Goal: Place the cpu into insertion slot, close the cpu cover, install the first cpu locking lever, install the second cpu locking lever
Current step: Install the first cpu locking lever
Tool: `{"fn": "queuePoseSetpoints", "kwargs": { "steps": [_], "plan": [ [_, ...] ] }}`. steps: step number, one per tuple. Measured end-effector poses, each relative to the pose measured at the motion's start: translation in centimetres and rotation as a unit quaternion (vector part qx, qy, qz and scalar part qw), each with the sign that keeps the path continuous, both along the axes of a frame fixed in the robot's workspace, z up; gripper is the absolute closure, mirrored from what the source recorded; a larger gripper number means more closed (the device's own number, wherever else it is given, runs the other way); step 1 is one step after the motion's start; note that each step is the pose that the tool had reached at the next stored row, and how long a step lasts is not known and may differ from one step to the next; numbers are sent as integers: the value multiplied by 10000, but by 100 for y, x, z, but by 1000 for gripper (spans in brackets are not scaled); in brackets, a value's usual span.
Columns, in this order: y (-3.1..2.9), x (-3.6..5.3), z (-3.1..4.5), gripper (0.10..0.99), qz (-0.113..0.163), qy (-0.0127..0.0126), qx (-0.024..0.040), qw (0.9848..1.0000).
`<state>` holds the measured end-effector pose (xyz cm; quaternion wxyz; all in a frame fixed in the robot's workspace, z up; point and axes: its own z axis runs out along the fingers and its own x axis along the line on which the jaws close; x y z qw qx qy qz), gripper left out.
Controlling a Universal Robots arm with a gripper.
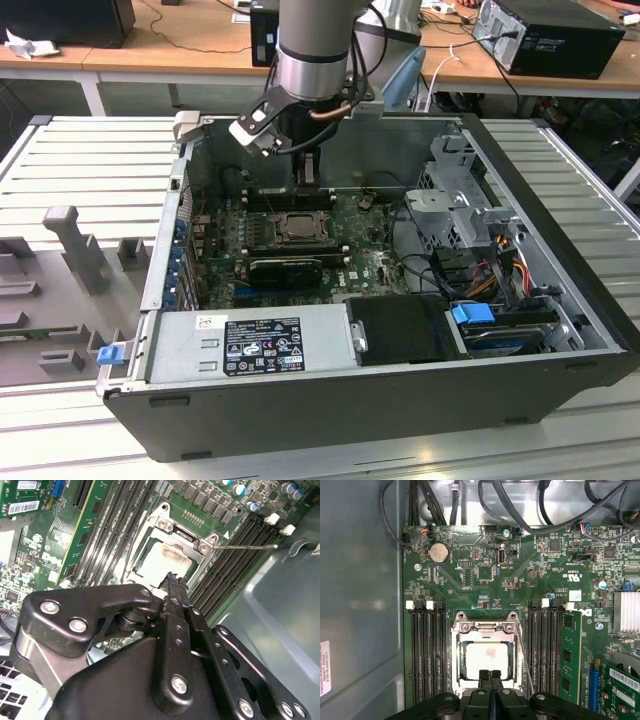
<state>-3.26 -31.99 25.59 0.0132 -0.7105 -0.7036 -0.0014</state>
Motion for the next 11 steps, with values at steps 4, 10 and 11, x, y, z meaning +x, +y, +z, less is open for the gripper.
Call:
{"fn": "queuePoseSetpoints", "kwargs": {
  "steps": [4, 10, 11],
  "plan": [
    [0, 0, 69, 980, 0, 0, 0, 10000],
    [0, 0, 165, 980, 0, 0, 0, 10000],
    [0, 0, 179, 980, 0, 0, 0, 10000]
  ]
}}
